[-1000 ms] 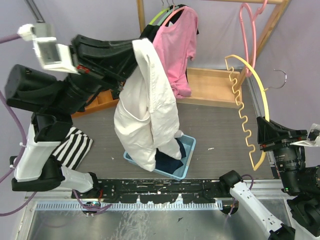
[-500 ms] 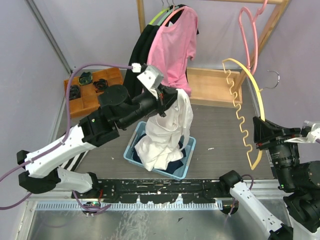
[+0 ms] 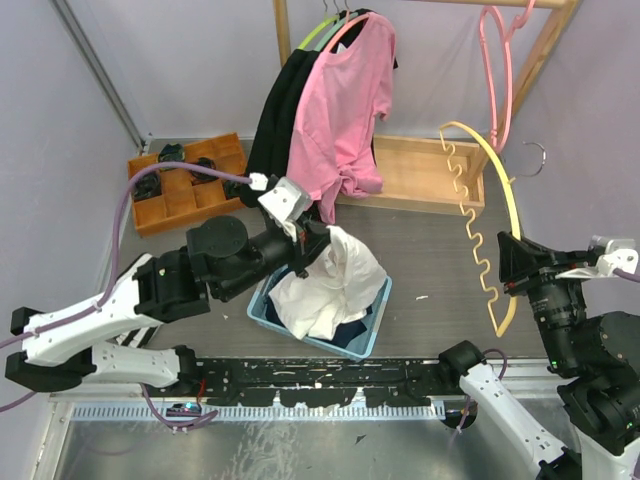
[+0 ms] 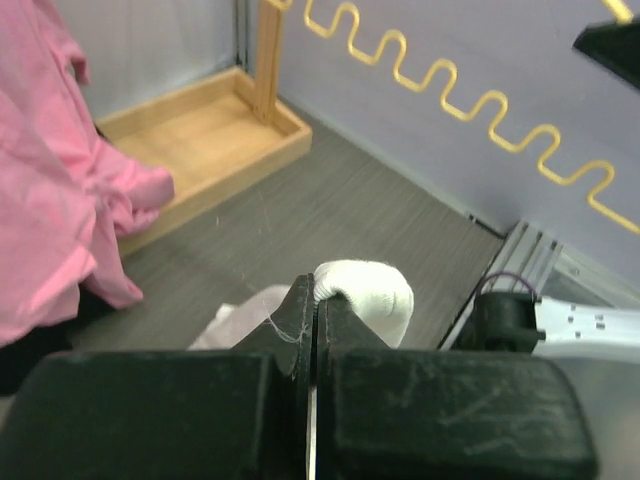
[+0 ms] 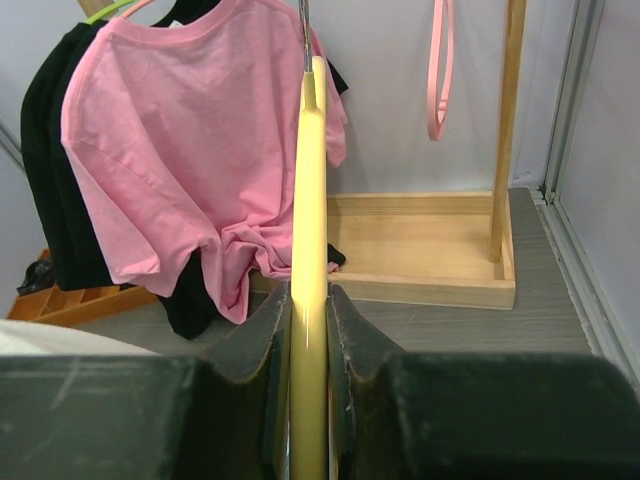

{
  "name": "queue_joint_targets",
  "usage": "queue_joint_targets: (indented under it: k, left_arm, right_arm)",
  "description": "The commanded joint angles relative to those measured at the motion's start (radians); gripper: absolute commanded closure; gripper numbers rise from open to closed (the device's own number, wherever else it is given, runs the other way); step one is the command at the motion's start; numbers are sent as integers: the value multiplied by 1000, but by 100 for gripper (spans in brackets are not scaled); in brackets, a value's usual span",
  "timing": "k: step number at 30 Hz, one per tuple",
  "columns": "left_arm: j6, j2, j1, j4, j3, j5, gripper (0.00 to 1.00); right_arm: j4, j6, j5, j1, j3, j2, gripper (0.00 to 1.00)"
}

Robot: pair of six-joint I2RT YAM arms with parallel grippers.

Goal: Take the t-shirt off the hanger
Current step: Place the T-shirt in the bin.

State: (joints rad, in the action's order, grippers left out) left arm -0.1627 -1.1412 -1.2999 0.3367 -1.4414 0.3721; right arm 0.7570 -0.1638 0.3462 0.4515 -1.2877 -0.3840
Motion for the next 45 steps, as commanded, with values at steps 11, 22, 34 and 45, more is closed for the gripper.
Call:
queue_joint_targets:
  k: [11,22,34,45]
  left_arm:
    - [-200,139,-57,46,343,139,100]
    - [-195,3,-89,111,223,206,100]
    - [-215,-25,-101,72,239,247,100]
    - [-229,-103,-102,33,300,299,100]
  right_arm:
    - [-191,-64,-53,2,120,-10,99]
    - [-195,-82,-70,2,181,47,99]
    - [-178,-87,-92,2,207,73,99]
    - [-175,-79,-92,1,203,73,99]
